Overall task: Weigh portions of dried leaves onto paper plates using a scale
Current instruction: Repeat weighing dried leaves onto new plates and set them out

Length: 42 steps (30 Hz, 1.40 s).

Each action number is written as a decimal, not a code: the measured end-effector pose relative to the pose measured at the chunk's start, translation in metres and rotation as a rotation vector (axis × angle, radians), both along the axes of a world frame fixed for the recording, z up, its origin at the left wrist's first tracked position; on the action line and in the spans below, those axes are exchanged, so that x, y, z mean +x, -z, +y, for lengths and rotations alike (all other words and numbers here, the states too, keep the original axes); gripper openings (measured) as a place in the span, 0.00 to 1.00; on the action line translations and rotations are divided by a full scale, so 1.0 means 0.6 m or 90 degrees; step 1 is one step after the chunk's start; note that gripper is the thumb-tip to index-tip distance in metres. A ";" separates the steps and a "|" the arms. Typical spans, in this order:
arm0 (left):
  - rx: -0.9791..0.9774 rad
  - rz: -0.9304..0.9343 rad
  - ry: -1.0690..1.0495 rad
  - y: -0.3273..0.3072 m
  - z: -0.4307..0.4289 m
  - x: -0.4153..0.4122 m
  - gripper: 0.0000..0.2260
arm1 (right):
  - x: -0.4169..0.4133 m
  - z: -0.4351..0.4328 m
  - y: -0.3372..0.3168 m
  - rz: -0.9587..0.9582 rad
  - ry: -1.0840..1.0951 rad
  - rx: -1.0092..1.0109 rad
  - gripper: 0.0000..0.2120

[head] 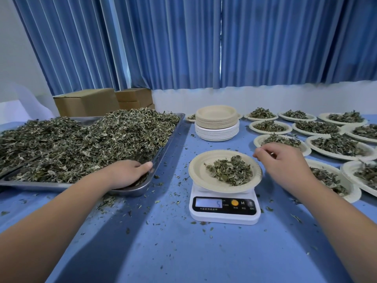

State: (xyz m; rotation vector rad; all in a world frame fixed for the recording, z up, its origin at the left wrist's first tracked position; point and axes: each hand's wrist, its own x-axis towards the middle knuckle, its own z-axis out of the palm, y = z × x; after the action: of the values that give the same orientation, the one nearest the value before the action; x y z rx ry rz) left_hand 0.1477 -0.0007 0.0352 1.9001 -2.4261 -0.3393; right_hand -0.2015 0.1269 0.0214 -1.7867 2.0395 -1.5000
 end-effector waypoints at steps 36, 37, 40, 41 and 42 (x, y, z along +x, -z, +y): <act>-0.117 0.214 0.027 -0.021 0.010 0.017 0.12 | -0.001 -0.002 0.000 -0.015 0.006 0.011 0.11; -0.137 0.187 0.026 -0.023 0.007 0.015 0.14 | -0.001 -0.002 0.000 -0.015 0.006 0.010 0.10; -0.206 0.069 0.032 -0.028 0.005 0.008 0.21 | -0.002 -0.003 0.000 -0.013 0.008 0.012 0.10; -0.219 0.046 0.030 -0.029 0.004 0.006 0.25 | -0.003 -0.003 0.000 -0.012 0.009 0.014 0.10; -0.228 0.032 0.024 -0.029 0.003 0.005 0.27 | -0.003 -0.003 0.000 -0.011 0.009 0.016 0.10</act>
State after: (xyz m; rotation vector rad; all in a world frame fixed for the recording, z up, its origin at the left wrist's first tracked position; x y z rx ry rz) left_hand 0.1505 0.0009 0.0526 1.6739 -2.3023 0.0458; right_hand -0.2033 0.1251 0.0217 -1.7475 2.0585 -1.4818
